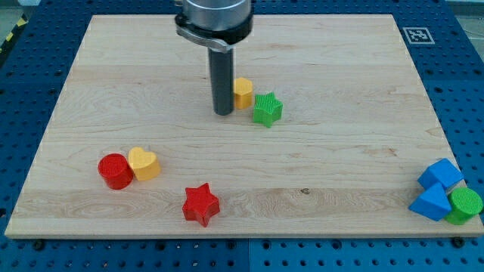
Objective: Push the yellow hexagon into the green star
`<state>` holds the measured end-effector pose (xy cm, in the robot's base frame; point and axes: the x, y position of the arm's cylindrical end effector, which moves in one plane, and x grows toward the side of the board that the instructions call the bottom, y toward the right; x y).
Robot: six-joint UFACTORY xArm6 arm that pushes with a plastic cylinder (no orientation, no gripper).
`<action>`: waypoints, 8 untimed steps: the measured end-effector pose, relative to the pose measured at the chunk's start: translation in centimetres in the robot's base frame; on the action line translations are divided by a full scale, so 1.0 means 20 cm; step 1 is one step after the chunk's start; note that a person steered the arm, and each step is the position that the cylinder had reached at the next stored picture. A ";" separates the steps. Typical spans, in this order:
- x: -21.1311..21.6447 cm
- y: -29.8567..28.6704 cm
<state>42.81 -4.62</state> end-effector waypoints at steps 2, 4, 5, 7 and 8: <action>-0.31 -0.11; -0.27 0.15; -0.23 0.22; -0.18 0.31; -0.41 0.28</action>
